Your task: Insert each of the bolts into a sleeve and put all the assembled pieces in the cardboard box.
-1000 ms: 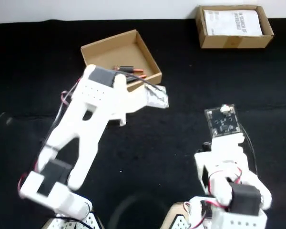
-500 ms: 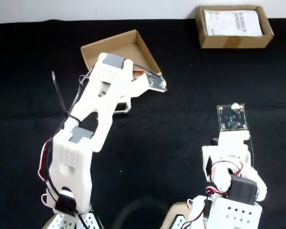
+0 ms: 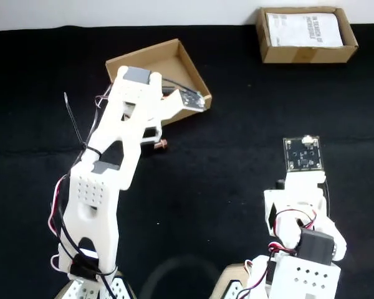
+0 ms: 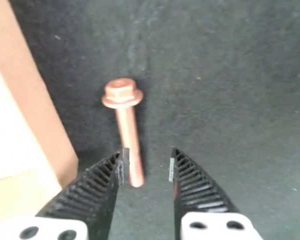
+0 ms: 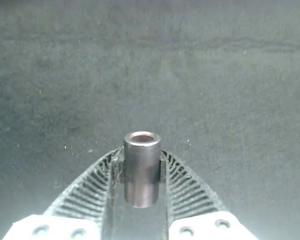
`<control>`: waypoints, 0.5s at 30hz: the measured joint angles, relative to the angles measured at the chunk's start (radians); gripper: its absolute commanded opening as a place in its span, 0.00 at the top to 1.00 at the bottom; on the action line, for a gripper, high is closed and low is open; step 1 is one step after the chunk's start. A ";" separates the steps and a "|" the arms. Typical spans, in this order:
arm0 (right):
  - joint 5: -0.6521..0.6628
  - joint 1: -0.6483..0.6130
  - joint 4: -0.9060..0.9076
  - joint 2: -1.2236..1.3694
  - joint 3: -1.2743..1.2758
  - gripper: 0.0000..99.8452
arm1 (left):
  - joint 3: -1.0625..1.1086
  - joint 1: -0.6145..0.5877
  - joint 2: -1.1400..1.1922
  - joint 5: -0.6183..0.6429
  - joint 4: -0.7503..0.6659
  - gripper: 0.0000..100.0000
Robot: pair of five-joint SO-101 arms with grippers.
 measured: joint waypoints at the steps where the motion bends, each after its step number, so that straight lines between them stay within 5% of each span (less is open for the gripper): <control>1: 0.000 0.000 0.000 0.000 0.003 0.99 | -0.021 -0.002 0.021 0.000 0.000 0.85; 15: 0.000 0.000 -0.087 0.000 0.043 0.99 | -0.252 0.049 0.230 0.077 0.009 0.85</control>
